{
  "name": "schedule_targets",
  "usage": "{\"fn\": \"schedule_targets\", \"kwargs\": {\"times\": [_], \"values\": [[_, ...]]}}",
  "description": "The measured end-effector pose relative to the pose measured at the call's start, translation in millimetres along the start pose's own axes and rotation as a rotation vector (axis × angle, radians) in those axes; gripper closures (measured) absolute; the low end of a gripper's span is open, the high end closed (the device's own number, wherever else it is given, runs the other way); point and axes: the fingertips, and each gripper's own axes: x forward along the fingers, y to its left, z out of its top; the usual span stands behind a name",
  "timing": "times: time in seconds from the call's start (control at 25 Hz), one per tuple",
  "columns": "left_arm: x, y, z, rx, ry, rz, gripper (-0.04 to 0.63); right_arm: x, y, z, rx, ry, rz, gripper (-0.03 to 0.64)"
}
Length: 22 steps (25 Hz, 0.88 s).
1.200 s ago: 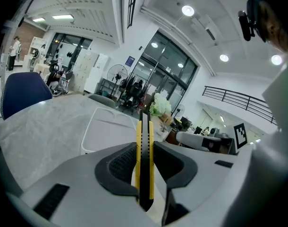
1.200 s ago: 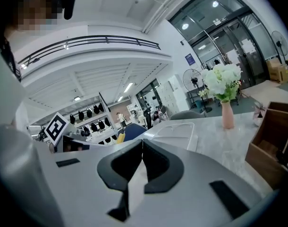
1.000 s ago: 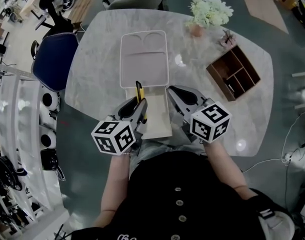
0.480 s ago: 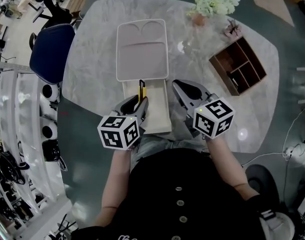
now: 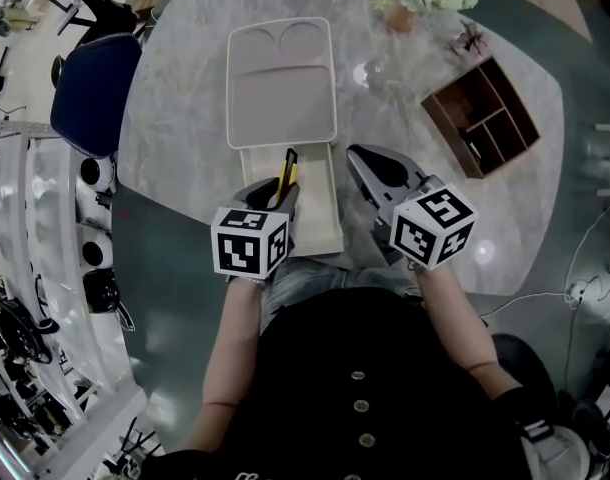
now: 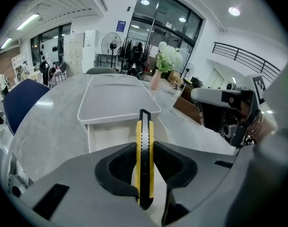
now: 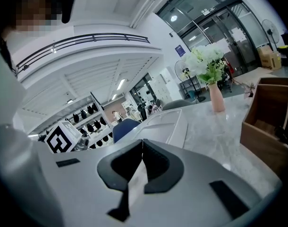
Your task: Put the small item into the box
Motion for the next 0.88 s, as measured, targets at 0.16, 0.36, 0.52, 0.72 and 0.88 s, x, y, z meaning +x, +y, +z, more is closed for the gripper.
{"fn": "schedule_targets", "kwargs": {"times": [0.16, 0.36, 0.52, 0.72, 0.88], "values": [[10.4, 3.5, -7.2, -0.011, 0.052, 0.013, 0.469, 2.7, -1.8, -2.1, 0.009, 0.006, 0.001, 0.614], [17.6, 5.7, -14.7, 0.001, 0.114, 0.021, 0.469, 4.0, -0.4, -4.5, 0.011, 0.01, 0.001, 0.614], [26.4, 3.3, -19.0, -0.001, 0.16, 0.013, 0.469, 2.4, -1.4, -4.2, 0.014, 0.006, -0.009, 0.614], [38.3, 0.6, -24.5, -0.025, 0.194, 0.004, 0.469, 1.5, -0.9, -2.3, 0.023, -0.011, -0.002, 0.614], [46.2, -3.6, -28.4, -0.023, 0.215, -0.008, 0.469, 0.9, 1.0, -1.9, 0.021, -0.015, 0.002, 0.614]]}}
